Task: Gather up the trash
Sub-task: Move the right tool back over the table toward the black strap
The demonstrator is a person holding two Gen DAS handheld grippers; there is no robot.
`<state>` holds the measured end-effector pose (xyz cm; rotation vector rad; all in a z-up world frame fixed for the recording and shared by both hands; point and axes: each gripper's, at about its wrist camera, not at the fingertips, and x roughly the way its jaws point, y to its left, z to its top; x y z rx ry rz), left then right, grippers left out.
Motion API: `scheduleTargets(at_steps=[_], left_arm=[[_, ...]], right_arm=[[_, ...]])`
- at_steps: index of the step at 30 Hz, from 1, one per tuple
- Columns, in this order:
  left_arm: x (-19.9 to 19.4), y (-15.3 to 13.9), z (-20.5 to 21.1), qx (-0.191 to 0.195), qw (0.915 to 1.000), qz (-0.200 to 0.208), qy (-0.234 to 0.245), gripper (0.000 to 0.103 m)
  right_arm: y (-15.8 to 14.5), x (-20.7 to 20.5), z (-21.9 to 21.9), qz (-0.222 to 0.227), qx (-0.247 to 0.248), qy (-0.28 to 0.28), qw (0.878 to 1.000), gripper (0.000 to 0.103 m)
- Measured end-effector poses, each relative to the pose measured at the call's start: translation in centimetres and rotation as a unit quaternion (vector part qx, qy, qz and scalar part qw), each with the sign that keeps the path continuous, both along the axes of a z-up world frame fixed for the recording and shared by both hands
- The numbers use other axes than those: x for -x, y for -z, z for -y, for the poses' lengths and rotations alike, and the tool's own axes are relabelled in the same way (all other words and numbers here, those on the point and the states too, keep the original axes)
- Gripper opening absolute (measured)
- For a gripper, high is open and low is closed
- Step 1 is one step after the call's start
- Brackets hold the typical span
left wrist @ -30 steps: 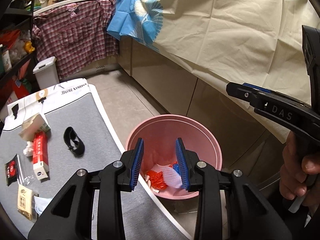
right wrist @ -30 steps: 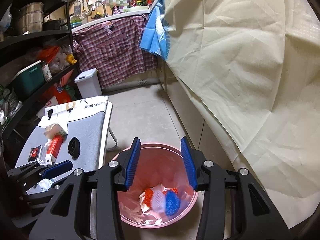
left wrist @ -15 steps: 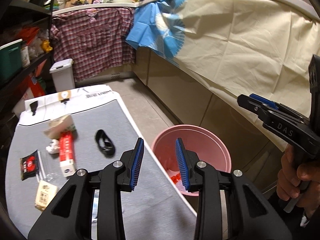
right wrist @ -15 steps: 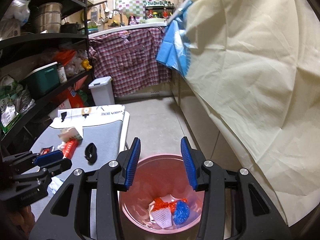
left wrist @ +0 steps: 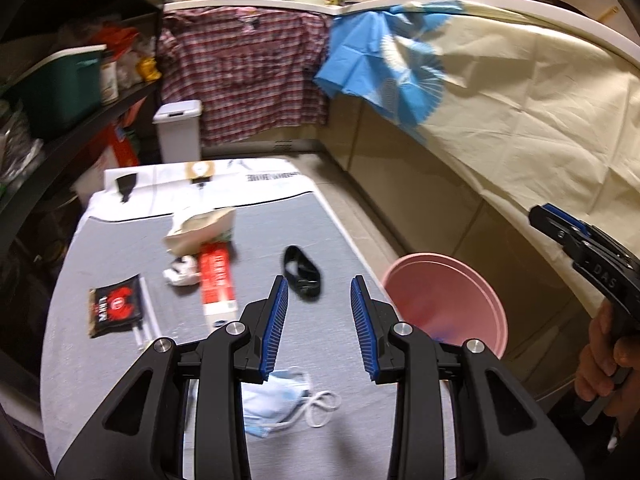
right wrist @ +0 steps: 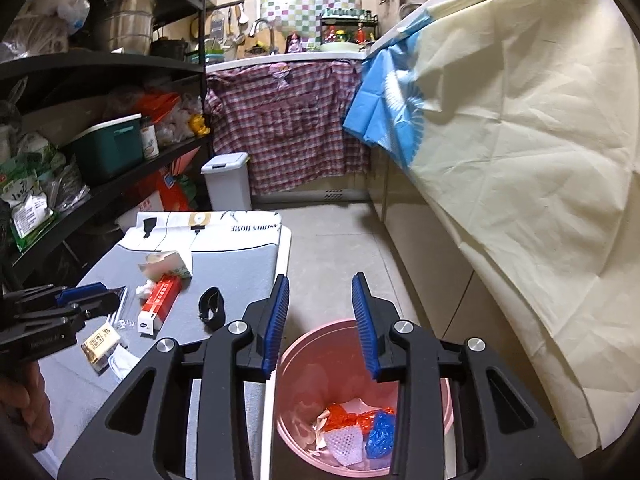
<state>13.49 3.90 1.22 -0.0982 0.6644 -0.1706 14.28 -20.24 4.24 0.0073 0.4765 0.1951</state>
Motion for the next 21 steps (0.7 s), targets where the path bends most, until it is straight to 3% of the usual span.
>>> scheduleTargets(at_steps=[8, 12, 21], left_arm=[[-0.8, 0.2, -5.5, 0.014, 0.9979, -0.003, -0.063, 0.024], [-1.3, 0.4, -8.5, 0.022, 0.9944, -0.005, -0.104, 0.022], [-1.6, 1.5, -13.0, 0.026, 0.9871, -0.016, -0.157, 0.009]], right_arm=[[0.0, -1.7, -3.4, -0.015, -0.026, -0.047, 0.998, 0.033], [0.5, -3.0, -5.9, -0.026, -0.032, -0.073, 0.996, 0.024], [3.8, -6.6, -11.7, -0.060, -0.036, -0.102, 0.992, 0.021]])
